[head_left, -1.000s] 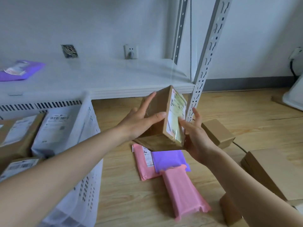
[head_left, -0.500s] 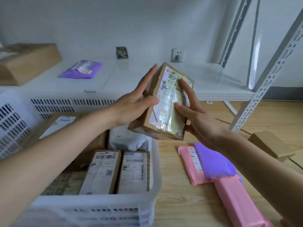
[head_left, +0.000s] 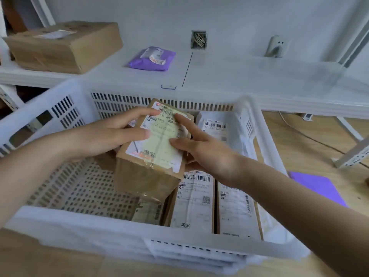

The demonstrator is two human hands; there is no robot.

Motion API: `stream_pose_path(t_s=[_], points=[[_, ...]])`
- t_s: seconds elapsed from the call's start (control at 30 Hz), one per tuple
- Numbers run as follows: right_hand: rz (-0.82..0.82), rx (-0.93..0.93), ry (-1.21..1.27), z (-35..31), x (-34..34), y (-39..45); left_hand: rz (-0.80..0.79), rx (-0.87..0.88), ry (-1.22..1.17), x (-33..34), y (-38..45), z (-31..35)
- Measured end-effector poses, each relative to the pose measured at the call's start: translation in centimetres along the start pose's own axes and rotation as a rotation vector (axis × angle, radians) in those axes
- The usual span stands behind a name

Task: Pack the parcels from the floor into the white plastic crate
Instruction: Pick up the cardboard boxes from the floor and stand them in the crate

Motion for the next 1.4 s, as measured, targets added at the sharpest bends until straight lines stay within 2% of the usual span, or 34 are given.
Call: stream_pose_path(t_s=[0.17,0.3,0.37,0.47,0.63,0.77,0.9,0.97,1.1,1.17,1.27,1.4], points=[[-0.02,0.121,-0.221,2.9,2.6,2.0,-0.143,-0.186,-0.078,0.3,-1.7,-5.5],[0.008,0.109,-0.737,5.4,2.7,2.5,-0.288,-0.329,-0.099,2.0,-1.2,-8.5],[0.043,0.086,-0.885,5.7,2.4,2.6,-0.339,-0.341,-0.092,2.0,-0.8,-8.9],[0.071,0.079,-0.919,5.2,1.9,2.8,-0.409,-0.35,-0.065,1.6,-0.2,-8.8],[-0.065,0.099,-0.75,5.1,2.7,2.6,-0.479,-0.321,0.006,0.9,0.4,-8.3],[-0.007,0.057,-0.74,4.7,2.6,3.5,-0.472,-0.314,0.064,0.3,0.9,-8.5],[-0.005,0.018,-0.621,4.7,3.0,4.1,-0.497,-0.359,0.06,-0.5,1.6,-9.0],[-0.023,0.008,-0.743,5.0,3.2,4.1,-0.508,-0.382,0.063,-0.2,1.9,-10.0],[0.012,-0.021,-1.227,6.2,3.4,4.2,-0.544,-0.419,0.183,2.3,2.3,-12.8],[0.008,-0.041,-1.379,6.8,3.8,4.4,-0.558,-0.433,0.209,2.8,2.3,-13.3],[-0.028,0.02,-1.367,7.6,3.5,4.6,-0.547,-0.469,0.158,2.5,2.2,-13.3],[-0.067,0.041,-1.329,7.5,2.6,4.1,-0.516,-0.468,0.285,2.3,2.5,-12.3]])
Point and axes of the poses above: each hand's wrist, its own y-axis towards the middle knuckle, its own x-axis out of the palm, z = x × y, the point moved 3 cm from there along y, towards the middle knuckle, and after that the axes turned 10 degrees about x, right-handed, at the moved point
